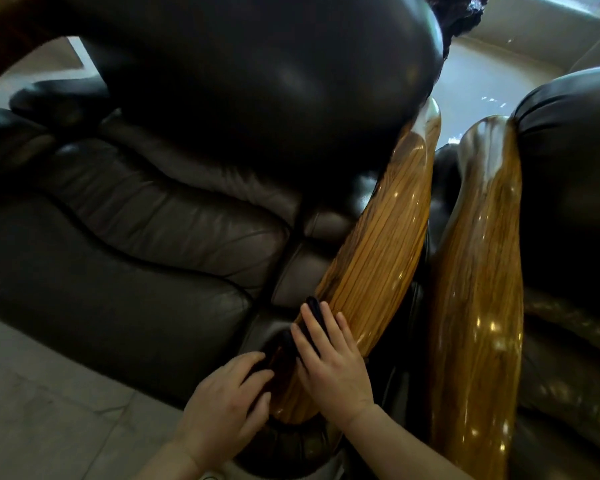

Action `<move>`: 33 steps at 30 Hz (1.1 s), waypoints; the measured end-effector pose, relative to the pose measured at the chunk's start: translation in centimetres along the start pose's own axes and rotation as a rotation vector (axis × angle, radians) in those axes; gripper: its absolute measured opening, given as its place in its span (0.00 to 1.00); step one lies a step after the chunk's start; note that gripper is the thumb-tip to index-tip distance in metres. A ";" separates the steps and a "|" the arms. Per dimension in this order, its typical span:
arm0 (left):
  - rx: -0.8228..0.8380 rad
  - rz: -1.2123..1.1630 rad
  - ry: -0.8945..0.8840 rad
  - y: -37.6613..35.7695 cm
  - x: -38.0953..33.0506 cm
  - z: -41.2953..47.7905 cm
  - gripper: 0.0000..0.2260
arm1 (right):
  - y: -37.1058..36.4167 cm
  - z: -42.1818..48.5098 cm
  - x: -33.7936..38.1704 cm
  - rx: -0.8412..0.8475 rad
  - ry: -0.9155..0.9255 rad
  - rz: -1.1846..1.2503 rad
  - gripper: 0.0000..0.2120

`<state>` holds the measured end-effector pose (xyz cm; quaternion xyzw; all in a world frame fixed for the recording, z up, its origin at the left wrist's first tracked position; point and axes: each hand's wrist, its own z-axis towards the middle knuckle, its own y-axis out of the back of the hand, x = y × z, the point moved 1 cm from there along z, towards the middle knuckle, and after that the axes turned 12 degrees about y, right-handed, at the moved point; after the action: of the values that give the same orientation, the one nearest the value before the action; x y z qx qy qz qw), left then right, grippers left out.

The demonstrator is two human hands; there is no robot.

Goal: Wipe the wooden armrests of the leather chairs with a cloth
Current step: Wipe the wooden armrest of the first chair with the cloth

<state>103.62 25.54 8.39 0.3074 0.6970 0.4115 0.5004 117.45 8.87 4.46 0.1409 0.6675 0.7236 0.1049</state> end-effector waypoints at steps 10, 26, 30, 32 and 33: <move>-0.015 0.045 0.190 1.2 2.1 -4.1 0.18 | -0.1 3.6 4.6 0.156 0.344 0.018 0.18; -0.141 0.108 0.695 3.7 -2.8 -10.0 0.35 | 11.1 4.4 4.6 0.027 0.190 0.373 0.17; -0.214 0.073 0.717 4.8 -3.9 -11.2 0.35 | 12.9 4.7 4.6 0.048 0.162 0.395 0.11; -0.243 0.071 0.743 5.4 -4.2 -12.3 0.36 | 13.7 5.0 4.9 0.048 0.151 0.400 0.08; -0.254 0.065 0.763 5.6 -4.2 -13.0 0.36 | 14.1 5.2 5.3 0.047 0.151 0.408 0.07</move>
<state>92.70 21.24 17.27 0.0902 0.7662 0.5945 0.2266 114.82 14.34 19.19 0.2208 0.6477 0.7227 -0.0972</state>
